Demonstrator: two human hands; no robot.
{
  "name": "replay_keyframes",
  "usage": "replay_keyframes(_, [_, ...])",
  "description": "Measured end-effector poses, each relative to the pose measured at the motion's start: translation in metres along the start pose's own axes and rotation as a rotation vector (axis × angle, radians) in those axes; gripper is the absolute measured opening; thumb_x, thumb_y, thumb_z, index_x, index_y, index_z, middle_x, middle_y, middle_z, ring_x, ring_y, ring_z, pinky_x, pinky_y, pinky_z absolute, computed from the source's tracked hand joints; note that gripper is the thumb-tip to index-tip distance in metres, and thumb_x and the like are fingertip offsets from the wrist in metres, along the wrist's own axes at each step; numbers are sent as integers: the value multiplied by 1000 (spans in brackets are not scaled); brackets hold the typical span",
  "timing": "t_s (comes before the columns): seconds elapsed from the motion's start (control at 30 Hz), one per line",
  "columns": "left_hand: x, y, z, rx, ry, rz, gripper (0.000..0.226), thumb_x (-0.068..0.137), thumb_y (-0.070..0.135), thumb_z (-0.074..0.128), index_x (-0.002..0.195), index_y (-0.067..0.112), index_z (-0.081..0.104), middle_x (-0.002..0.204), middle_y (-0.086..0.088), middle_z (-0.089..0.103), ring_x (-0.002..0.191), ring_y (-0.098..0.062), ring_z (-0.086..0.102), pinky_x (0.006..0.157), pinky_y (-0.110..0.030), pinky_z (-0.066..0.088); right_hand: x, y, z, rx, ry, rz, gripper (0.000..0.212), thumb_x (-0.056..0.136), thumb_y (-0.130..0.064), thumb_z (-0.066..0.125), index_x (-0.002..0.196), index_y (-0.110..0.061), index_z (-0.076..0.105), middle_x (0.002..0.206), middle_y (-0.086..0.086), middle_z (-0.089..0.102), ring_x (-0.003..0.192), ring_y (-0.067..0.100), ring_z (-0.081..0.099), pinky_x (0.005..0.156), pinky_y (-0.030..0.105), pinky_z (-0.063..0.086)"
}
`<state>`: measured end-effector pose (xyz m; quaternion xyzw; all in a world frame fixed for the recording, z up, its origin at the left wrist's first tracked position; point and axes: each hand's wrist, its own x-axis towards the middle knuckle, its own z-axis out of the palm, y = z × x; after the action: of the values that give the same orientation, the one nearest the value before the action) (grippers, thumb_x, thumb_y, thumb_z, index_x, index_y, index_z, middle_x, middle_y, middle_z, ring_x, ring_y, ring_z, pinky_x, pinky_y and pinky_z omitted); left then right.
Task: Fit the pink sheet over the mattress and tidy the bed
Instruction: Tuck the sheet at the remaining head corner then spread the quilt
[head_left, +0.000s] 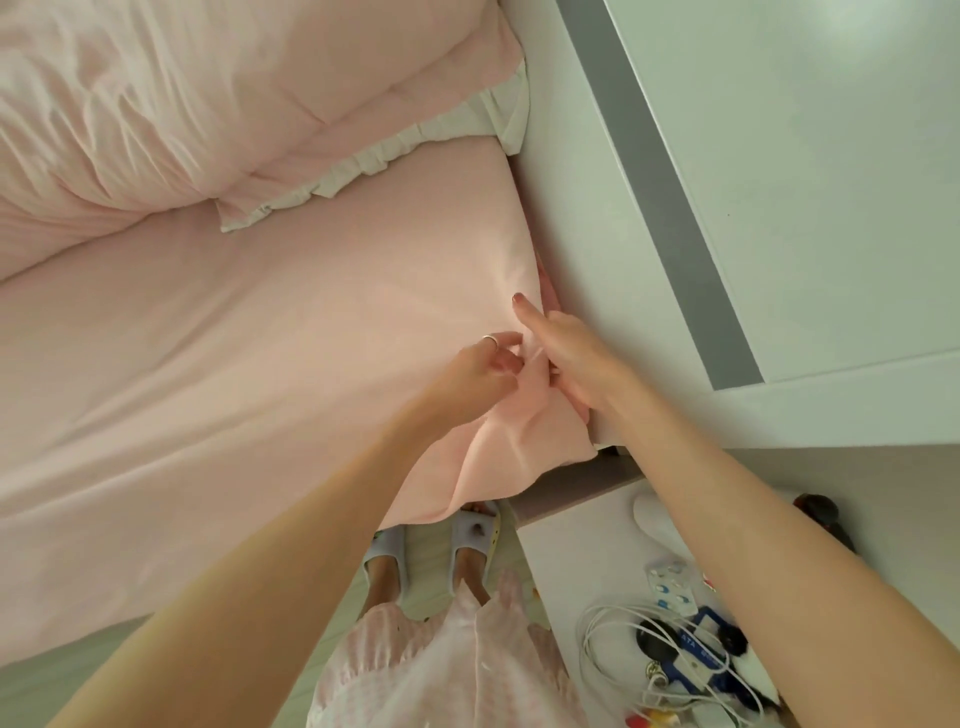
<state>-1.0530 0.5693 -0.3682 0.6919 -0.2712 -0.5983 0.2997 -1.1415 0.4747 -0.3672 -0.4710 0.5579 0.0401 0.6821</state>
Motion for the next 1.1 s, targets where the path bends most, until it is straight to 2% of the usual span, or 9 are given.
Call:
replay_keyframes(0.17, [4, -25, -16, 260, 15, 10, 56, 85, -6, 37, 134, 18, 49, 133, -3, 42, 130, -19, 34, 105, -24, 29, 11, 6, -3, 8, 36, 153, 27, 85, -25, 64, 101, -4, 59, 87, 8, 62, 71, 18, 59, 58, 27, 45])
replay_keyframes(0.27, [4, -40, -18, 585, 111, 45, 55, 85, 15, 57, 136, 25, 42, 143, -2, 28, 135, -26, 21, 112, -38, 25, 14, 8, 4, -18, 127, 113, 35, 81, -23, 62, 109, -4, 57, 102, 14, 65, 86, 27, 63, 71, 34, 50])
replay_keyframes(0.37, [-2, -43, -11, 627, 130, 157, 72, 79, 33, 70, 140, 23, 33, 150, 0, 18, 140, -25, 15, 112, -42, 24, 11, 8, 9, -21, 109, 40, 29, 77, -23, 66, 101, -8, 60, 103, 13, 69, 94, 29, 68, 88, 43, 53])
replay_keyframes(0.47, [-1, -40, -3, 662, 192, 213, 80, 77, 42, 69, 141, 17, 29, 151, 0, 20, 142, -22, 15, 113, -40, 23, 10, 2, 15, -91, 49, -42, 36, 75, -29, 75, 102, -9, 62, 98, 9, 72, 89, 22, 70, 88, 41, 56])
replay_keyframes(0.6, [5, -41, -8, 650, 160, 211, 50, 84, 42, 62, 126, 17, 51, 147, 5, 34, 139, -21, 25, 111, -40, 25, 13, 3, 13, -326, 150, -63, 64, 75, -37, 73, 123, -9, 43, 108, 1, 59, 96, 20, 61, 83, 33, 53])
replay_keyframes(0.7, [8, -49, -9, 749, 51, 225, 23, 89, 36, 58, 102, 20, 67, 149, 11, 32, 143, -19, 19, 115, -42, 18, 15, 19, -1, -395, 224, 26, 46, 76, -26, 66, 114, -2, 56, 108, 10, 65, 94, 28, 63, 75, 37, 52])
replay_keyframes(0.83, [8, -56, -7, 761, 73, 237, 18, 92, 30, 54, 99, 18, 67, 151, 11, 29, 143, -17, 18, 115, -43, 17, 11, 33, -12, -239, 243, 67, 32, 75, -18, 61, 105, -5, 57, 98, 10, 65, 88, 29, 64, 62, 34, 49])
replay_keyframes(0.93, [5, -68, -13, 810, 48, 205, 19, 92, 28, 53, 105, 19, 63, 155, 10, 21, 145, -15, 15, 114, -45, 20, 11, 36, -4, -34, 235, 13, 36, 80, -13, 59, 115, -7, 55, 104, 9, 65, 99, 29, 63, 80, 38, 53])
replay_keyframes(1.1, [-4, -86, -23, 887, -6, 75, 25, 93, 26, 53, 115, 17, 56, 159, 8, 5, 147, -16, 9, 110, -48, 25, 10, 46, 3, -161, 316, -120, 48, 83, -27, 64, 123, -6, 49, 114, 3, 59, 104, 22, 58, 94, 40, 48])
